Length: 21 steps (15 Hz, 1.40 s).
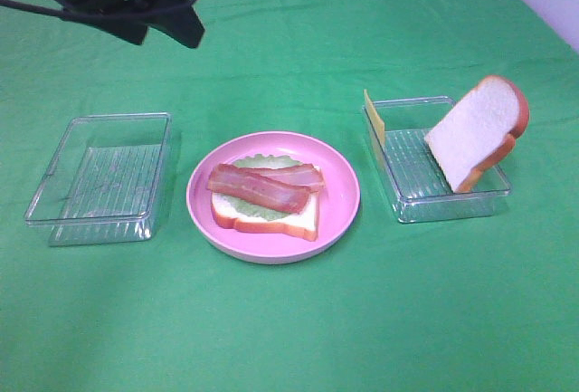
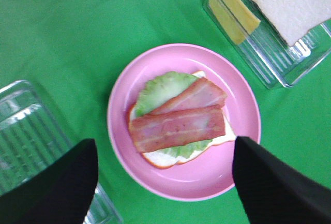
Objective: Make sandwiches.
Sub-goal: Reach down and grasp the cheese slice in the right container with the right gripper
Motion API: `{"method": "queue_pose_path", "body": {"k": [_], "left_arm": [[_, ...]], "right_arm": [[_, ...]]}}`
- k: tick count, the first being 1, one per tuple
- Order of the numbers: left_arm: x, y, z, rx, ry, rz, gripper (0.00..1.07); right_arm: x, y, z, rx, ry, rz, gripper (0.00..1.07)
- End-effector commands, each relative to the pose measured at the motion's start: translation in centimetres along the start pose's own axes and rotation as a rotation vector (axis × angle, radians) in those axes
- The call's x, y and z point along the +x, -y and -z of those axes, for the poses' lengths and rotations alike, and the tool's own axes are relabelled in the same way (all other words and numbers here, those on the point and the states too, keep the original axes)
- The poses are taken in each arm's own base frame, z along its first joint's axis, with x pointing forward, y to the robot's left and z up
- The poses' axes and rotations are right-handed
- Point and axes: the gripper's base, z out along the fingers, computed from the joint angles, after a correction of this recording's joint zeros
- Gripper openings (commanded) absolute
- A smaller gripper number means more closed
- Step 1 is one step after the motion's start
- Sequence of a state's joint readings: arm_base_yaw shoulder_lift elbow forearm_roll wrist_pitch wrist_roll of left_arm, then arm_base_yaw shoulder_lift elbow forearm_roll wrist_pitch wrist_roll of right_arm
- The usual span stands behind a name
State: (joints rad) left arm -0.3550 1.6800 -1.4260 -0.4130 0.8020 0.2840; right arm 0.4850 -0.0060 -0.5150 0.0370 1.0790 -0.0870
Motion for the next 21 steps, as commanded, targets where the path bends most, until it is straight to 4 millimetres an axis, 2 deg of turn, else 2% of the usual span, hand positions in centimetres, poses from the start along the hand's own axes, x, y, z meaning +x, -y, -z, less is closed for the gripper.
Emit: {"method": "queue_pose_path", "body": {"k": [1, 2, 4, 7, 9, 12, 13, 14, 15, 17, 18, 21], "left_arm": [[0.6, 0.3, 4.1, -0.107, -0.034, -0.002, 0.70], [1.8, 0.7, 7.4, -0.165, -0.100, -0.001, 0.70], [3.3, 1.5, 10.9, -0.188, -0.154, 0.024, 0.70], [4.7, 2.9, 15.7, -0.191, -0.085, 0.018, 0.70], [6.5, 3.9, 19.0, -0.193, -0.010, -0.007, 0.70], [11.4, 4.5, 21.4, -0.194, 0.026, -0.015, 0.70], [12.2, 4.6, 21.6, -0.194, 0.030, -0.016, 0.70], [15.4, 4.7, 22.3, -0.194, 0.049, -0.019, 0.70], [17.3, 4.8, 22.6, -0.194, 0.064, -0.022, 0.70], [20.0, 4.9, 23.0, -0.194, 0.093, -0.028, 0.70], [23.5, 5.0, 23.4, -0.195, 0.145, -0.060, 0.70], [28.0, 4.8, 22.8, -0.188, 0.202, -0.127, 0.70]], "right_arm": [[0.1, 0.0, 0.1, 0.009, 0.021, 0.011, 0.67], [0.1, 0.0, 0.1, 0.009, 0.021, 0.011, 0.67], [0.1, 0.0, 0.1, 0.009, 0.021, 0.011, 0.67], [0.1, 0.0, 0.1, 0.009, 0.022, 0.011, 0.67], [-0.1, 0.0, 0.1, 0.011, 0.038, 0.011, 0.67], [-0.1, 0.0, 0.1, 0.011, 0.041, 0.011, 0.67], [-0.1, 0.0, 0.1, 0.011, 0.041, 0.011, 0.67], [-0.1, 0.0, 0.1, 0.011, 0.041, 0.011, 0.67], [-0.1, 0.0, 0.1, 0.011, 0.040, 0.011, 0.67], [-0.2, 0.1, 0.0, 0.010, 0.034, 0.011, 0.67], [-0.4, 0.1, -0.1, 0.010, 0.023, 0.010, 0.67], [-0.9, 0.1, -0.9, 0.005, -0.036, 0.008, 0.67]]}}
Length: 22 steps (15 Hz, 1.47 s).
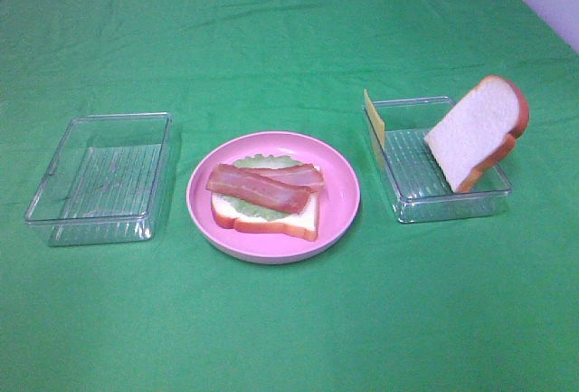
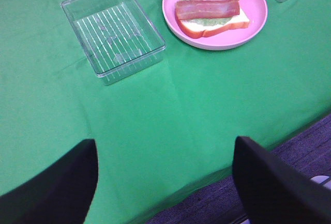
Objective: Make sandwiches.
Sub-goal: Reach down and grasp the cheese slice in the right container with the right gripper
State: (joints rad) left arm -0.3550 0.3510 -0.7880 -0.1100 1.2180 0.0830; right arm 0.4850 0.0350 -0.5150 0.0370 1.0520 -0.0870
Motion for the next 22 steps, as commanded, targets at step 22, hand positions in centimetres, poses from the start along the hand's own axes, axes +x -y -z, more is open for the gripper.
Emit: {"method": "queue_pose_path", "body": {"k": [22], "left_arm": [[7.0, 0.0, -1.6, -0.022, 0.255, -0.032, 0.70]], "right_arm": [[-22.3, 3.0, -25.2, 0.037, -0.620, -0.131, 0.60]]}}
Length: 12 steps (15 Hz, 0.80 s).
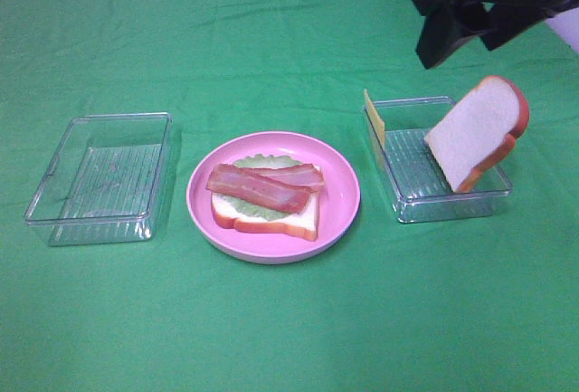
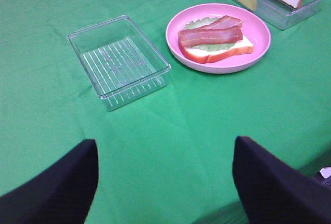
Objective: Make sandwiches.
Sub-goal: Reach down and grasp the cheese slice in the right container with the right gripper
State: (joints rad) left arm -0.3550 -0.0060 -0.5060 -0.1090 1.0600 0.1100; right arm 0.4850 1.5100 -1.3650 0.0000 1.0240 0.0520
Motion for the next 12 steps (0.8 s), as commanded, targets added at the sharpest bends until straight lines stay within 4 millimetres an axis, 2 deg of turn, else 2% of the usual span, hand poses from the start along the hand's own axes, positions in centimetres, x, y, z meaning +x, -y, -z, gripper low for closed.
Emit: {"method": "queue_pose_path", "body": {"k": [1, 3, 7, 8, 12], "left_arm": [[0.1, 0.0, 0.1, -0.003, 0.024, 0.003, 0.70], [0.1, 0.0, 0.1, -0.003, 0.024, 0.003, 0.70], [0.1, 0.0, 0.1, -0.003, 0.024, 0.003, 0.70], [0.1, 0.0, 0.1, -0.003, 0.024, 0.003, 0.70], [0.1, 0.0, 0.1, -0.003, 0.024, 0.003, 0.70]], "right_arm": [[-3.2, 0.0, -3.2, 0.012, -0.043, -0.003, 0.60], [-5.3, 0.0, -6.6, 0.016, -0.102, -0.006, 0.60], [-8.1, -0.2, -11.0, 0.012, -0.197, -0.011, 0.60], [-9.4, 0.0, -12.9, -0.010, -0.265, -0.034, 0.60], [-10.5, 1.9, -16.2, -0.133, -0.326, -0.155, 0.59]]}}
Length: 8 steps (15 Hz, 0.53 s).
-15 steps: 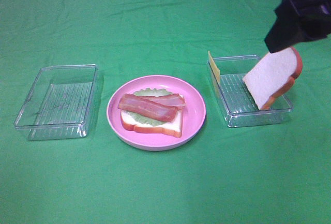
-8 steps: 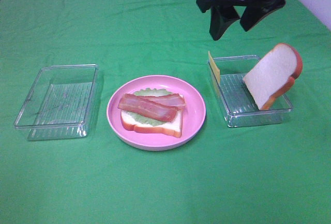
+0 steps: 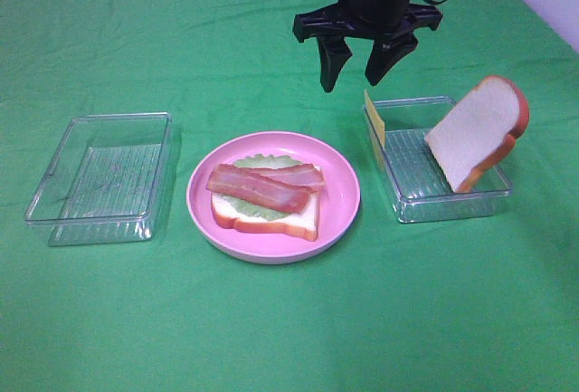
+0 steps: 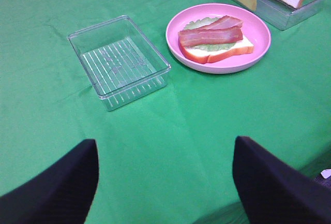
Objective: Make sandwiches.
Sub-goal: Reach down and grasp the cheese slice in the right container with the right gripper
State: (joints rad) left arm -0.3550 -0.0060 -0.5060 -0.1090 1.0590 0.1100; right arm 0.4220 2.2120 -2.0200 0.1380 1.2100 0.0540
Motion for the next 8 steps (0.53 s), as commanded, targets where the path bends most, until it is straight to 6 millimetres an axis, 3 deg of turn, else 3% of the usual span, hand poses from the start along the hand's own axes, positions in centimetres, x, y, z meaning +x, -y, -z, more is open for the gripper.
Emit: {"method": "queue_pose_path", "body": {"k": [1, 8], "left_arm": [[0.1, 0.0, 0.1, -0.003, 0.022, 0.003, 0.70], [0.1, 0.0, 0.1, -0.004, 0.022, 0.002, 0.70]], "right_arm": [[-0.1, 1.8, -2.3, 0.003, -0.107, -0.047, 0.59], [-0.4, 2.7, -3.7, 0.067, -0.110, -0.066, 0.54]]}}
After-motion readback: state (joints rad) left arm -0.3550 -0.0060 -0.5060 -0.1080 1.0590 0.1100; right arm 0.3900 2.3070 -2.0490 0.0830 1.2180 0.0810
